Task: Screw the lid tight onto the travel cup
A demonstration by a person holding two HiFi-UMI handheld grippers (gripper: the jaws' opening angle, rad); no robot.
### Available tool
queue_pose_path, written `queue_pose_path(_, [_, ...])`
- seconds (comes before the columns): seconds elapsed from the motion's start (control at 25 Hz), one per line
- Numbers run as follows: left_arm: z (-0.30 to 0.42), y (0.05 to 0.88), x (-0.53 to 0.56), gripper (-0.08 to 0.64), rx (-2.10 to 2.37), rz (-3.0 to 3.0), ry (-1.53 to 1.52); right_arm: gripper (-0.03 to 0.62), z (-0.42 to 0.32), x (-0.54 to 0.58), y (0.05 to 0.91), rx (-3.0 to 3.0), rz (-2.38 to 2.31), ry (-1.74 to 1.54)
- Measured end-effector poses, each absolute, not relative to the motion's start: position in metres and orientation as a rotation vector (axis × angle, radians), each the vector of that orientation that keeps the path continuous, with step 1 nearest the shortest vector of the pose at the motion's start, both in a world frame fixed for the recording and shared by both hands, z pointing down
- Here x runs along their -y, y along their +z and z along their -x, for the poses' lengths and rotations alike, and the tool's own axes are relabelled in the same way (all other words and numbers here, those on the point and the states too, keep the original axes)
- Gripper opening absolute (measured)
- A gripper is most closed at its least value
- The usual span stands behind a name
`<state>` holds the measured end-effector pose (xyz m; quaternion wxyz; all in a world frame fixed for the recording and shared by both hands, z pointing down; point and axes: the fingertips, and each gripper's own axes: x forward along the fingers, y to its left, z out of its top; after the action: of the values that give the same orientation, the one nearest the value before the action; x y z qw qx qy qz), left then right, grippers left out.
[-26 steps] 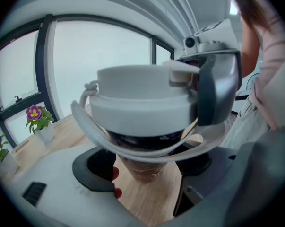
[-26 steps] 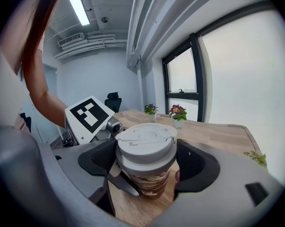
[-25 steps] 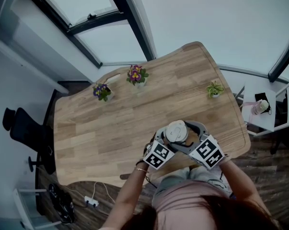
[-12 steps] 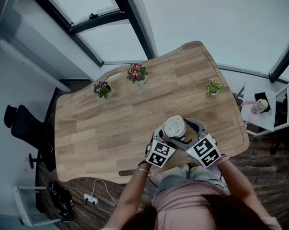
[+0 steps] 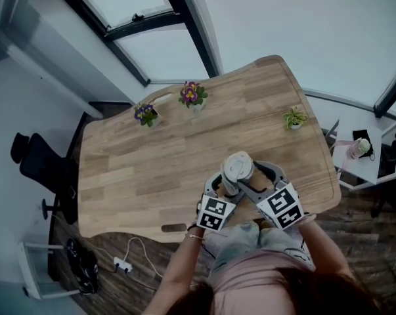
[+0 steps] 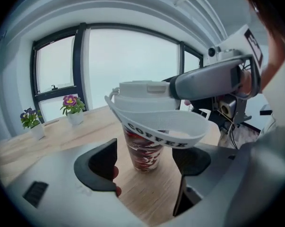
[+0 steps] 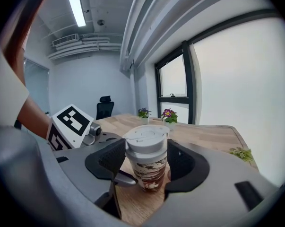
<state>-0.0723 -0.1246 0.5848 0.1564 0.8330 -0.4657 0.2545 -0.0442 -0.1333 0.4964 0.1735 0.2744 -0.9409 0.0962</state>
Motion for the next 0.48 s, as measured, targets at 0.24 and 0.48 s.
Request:
queue_pose_path(0.24, [0.077,0.580,0.107,0.328,1.432,-2.329,0.691,0.249,0.031,0.128,0.496,2.691,-0.801,0.327])
queue_pose_path(0.48, [0.080,0.567,0.086,0.235,1.564,-2.254,0.642,0.204,0.018,0.124,0.492,2.732,-0.838,0.409])
